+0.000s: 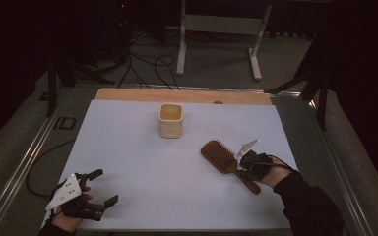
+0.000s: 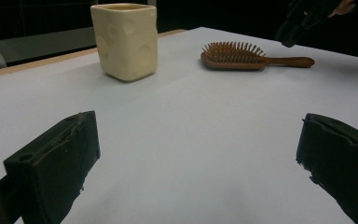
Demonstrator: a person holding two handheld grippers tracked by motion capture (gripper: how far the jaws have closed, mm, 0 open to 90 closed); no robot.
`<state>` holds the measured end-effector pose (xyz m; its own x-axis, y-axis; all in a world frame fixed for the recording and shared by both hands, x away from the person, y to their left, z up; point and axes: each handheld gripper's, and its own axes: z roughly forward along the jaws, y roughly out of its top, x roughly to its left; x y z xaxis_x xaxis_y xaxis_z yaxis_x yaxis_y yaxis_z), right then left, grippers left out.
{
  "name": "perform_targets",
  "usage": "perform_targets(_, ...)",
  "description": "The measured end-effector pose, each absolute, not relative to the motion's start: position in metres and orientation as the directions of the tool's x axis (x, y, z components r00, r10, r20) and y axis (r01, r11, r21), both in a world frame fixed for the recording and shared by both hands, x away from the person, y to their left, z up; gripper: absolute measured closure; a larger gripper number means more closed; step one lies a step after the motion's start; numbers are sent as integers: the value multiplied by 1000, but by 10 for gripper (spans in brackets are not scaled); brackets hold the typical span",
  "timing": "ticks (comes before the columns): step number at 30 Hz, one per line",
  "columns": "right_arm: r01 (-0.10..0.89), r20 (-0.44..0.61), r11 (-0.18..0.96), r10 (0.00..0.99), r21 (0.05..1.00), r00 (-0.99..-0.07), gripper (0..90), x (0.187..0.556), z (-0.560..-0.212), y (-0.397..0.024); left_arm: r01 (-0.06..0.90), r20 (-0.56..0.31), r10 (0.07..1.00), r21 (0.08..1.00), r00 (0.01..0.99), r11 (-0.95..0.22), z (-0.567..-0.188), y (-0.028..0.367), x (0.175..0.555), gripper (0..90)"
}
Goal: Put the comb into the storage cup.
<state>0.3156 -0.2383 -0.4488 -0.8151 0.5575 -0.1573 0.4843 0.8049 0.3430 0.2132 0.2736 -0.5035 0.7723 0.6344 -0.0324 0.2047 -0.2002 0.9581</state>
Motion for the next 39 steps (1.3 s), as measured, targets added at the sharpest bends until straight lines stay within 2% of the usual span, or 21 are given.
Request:
perform_targets(7,495,-155,806,561,324,-813,482,317,-453,-231,204,-32,634,958,772,-200,-503,274,213,2)
perform_targets(17,559,-124,778,609,286,-784,186,325,-459,-225,204,-32,634,958,773,-201,-503,274,213,2)
perform_targets(22,567,-86,777,607,274,-790,115,330,-464,-224,204,-30,633,957,774,-204,-503,274,213,2)
perform_targets(25,616,-61,740,652,269,-756,100,333,-466,-223,205,-31,632,957,774,-205,-504,273,213,2)
perform_targets(29,629,-57,738,659,244,-750,142,335,-472,-222,205,-31,632,957,774,-205,-504,273,213,2)
perform_targets(35,655,-35,718,680,235,-733,151,341,-480,-223,208,-36,631,957,775,-201,-504,274,213,2)
perform_targets(37,651,-28,724,673,226,-739,112,341,-482,-222,208,-37,631,958,775,-200,-504,274,213,2)
perform_targets(39,661,-30,717,682,223,-730,131,343,-484,-222,207,-38,631,958,775,-197,-504,274,213,2)
